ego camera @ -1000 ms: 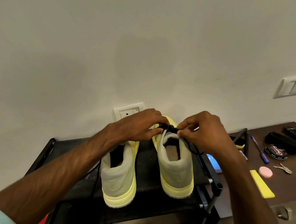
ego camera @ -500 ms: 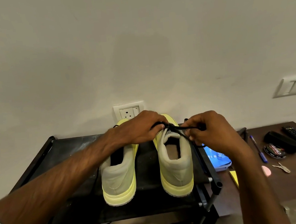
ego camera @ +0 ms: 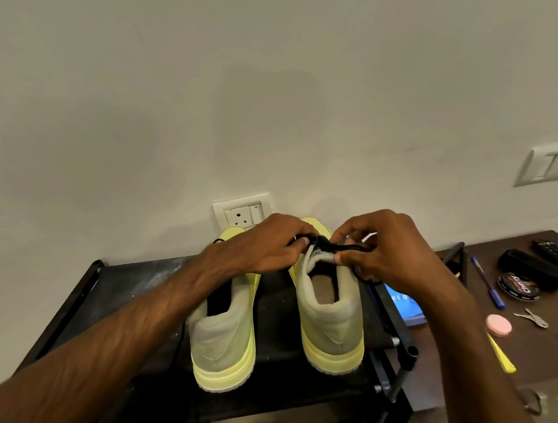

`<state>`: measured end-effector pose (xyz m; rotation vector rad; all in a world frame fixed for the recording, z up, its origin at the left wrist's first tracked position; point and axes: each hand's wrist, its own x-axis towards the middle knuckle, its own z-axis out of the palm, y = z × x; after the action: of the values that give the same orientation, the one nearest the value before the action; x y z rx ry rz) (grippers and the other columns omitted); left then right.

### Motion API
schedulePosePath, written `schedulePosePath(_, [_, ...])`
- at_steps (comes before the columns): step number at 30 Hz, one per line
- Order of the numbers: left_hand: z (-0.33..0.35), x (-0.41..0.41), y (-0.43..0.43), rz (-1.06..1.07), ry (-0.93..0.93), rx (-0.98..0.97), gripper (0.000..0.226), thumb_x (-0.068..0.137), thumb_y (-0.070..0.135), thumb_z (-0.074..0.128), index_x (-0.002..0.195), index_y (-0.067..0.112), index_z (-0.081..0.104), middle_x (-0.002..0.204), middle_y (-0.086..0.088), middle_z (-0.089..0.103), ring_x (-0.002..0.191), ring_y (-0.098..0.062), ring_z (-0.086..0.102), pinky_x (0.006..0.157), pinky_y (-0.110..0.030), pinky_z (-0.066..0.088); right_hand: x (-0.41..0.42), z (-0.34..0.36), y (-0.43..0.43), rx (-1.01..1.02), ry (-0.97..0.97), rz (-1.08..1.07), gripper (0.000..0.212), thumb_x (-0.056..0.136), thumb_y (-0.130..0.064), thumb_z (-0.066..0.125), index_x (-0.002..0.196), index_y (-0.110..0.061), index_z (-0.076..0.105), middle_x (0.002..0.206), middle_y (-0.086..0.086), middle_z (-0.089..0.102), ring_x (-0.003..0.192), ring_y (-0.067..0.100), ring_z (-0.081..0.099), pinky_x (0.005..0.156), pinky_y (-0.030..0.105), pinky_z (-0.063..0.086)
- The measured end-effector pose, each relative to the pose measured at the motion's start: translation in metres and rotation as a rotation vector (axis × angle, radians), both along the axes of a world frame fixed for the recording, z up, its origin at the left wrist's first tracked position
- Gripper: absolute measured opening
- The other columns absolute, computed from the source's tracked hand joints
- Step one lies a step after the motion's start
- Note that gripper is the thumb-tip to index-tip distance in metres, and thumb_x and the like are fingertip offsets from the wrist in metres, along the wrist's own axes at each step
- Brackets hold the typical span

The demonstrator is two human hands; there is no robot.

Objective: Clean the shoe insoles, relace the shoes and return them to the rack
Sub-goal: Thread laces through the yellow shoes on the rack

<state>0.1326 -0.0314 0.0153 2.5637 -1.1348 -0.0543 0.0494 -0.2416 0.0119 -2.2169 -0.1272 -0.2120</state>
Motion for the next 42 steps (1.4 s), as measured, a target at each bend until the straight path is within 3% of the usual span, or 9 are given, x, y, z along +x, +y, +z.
schedulePosePath(7, [0.004,0.001,0.002,-0.012,0.024,0.001,0.032,0.105,0.016,0.048,0.130,0.019,0.068,0.096,0.000,0.068,0.089,-0.015,0.059,0.078,-0.020,0.043,0.011,-0.014,-0.007,0.058,-0.161,-0.038,0.013,0.089,-0.015,0.079,0.099,-0.022,0.083,0.087,-0.011,0.078,0.078,-0.005,0.068,0.066,0.007,0.050])
schedulePosePath(13, [0.001,-0.002,0.010,0.022,-0.011,-0.157,0.022,0.101,0.026,0.062,0.116,0.023,0.077,0.086,0.001,0.072,0.081,-0.014,0.061,0.072,-0.026,0.047,0.024,-0.042,-0.010,0.034,-0.207,-0.075,0.015,0.092,-0.021,0.076,0.103,-0.028,0.082,0.091,-0.014,0.075,0.084,0.003,0.068,0.075,0.020,0.054])
schedulePosePath(16, [-0.003,-0.007,0.012,0.063,-0.050,-0.202,0.017,0.097,0.021,0.068,0.105,0.014,0.081,0.087,0.000,0.077,0.075,-0.019,0.064,0.070,-0.030,0.047,0.024,-0.049,-0.012,0.057,-0.183,-0.082,0.014,0.090,-0.023,0.078,0.100,-0.032,0.082,0.089,-0.017,0.076,0.085,0.002,0.068,0.073,0.017,0.050])
schedulePosePath(22, [-0.007,-0.015,0.010,0.108,-0.097,-0.237,0.013,0.093,0.018,0.073,0.099,0.014,0.083,0.093,0.005,0.077,0.069,-0.013,0.066,0.062,-0.012,0.044,0.023,-0.052,-0.017,0.082,-0.137,-0.117,0.012,0.087,-0.027,0.081,0.096,-0.034,0.082,0.090,-0.018,0.078,0.091,0.001,0.071,0.084,0.028,0.058])
schedulePosePath(24, [-0.009,-0.016,0.009,0.140,-0.085,-0.224,0.014,0.094,0.022,0.072,0.100,0.016,0.083,0.089,0.003,0.078,0.067,-0.013,0.065,0.061,-0.012,0.042,0.023,-0.055,-0.015,0.096,-0.122,-0.113,0.013,0.086,-0.027,0.082,0.097,-0.033,0.082,0.089,-0.018,0.078,0.088,0.000,0.072,0.084,0.029,0.059])
schedulePosePath(28, [-0.019,-0.017,0.003,0.235,-0.058,-0.145,0.023,0.097,0.026,0.065,0.091,0.014,0.083,0.072,-0.006,0.074,0.063,-0.020,0.062,0.066,-0.032,0.050,0.023,-0.062,-0.011,0.120,-0.096,-0.106,0.014,0.089,-0.022,0.079,0.101,-0.026,0.083,0.090,-0.014,0.079,0.084,0.000,0.072,0.082,0.027,0.061])
schedulePosePath(31, [-0.026,-0.018,0.002,0.248,-0.072,-0.063,0.023,0.096,0.023,0.062,0.089,0.011,0.080,0.071,-0.008,0.069,0.062,-0.023,0.061,0.067,-0.040,0.054,0.021,-0.064,-0.014,0.092,-0.063,-0.083,0.016,0.091,-0.021,0.077,0.106,-0.023,0.082,0.098,-0.009,0.079,0.089,0.003,0.071,0.077,0.015,0.054])
schedulePosePath(39, [-0.022,-0.029,-0.001,0.304,-0.104,0.189,0.020,0.096,0.017,0.057,0.105,0.011,0.074,0.092,-0.009,0.070,0.081,-0.026,0.066,0.069,-0.040,0.056,0.017,-0.057,-0.011,-0.062,-0.022,-0.026,0.024,0.099,-0.010,0.065,0.116,-0.019,0.079,0.112,-0.004,0.074,0.087,0.004,0.059,0.071,0.002,0.039])
schedulePosePath(42, [-0.006,-0.036,0.004,0.357,-0.061,0.186,0.018,0.097,0.017,0.055,0.089,0.007,0.067,0.089,-0.009,0.066,0.080,-0.025,0.061,0.070,-0.037,0.051,0.015,-0.055,-0.017,-0.014,-0.040,-0.063,0.030,0.103,-0.008,0.056,0.119,-0.021,0.077,0.117,-0.006,0.073,0.097,0.007,0.065,0.084,0.009,0.047])
